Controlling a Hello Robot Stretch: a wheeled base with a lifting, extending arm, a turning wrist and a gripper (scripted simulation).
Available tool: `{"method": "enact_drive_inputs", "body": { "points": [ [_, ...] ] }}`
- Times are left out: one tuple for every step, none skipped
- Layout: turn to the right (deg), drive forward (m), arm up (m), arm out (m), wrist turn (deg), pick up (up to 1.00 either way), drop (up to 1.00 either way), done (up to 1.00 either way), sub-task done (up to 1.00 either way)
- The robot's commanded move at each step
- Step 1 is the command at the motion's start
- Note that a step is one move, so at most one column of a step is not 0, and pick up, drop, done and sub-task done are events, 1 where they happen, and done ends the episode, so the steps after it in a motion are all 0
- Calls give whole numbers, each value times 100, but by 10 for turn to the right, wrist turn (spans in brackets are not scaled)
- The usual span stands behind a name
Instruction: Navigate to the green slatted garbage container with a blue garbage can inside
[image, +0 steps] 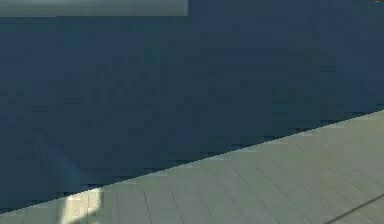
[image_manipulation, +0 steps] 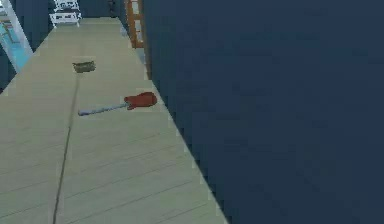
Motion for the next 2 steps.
{"method": "enact_drive_inputs", "body": {
  "points": [
    [450, 0, 0, 0, 0, 0, 0, 0, 0],
    [210, 0, 0, 0, 0, 0, 0, 0, 0]
  ]
}}
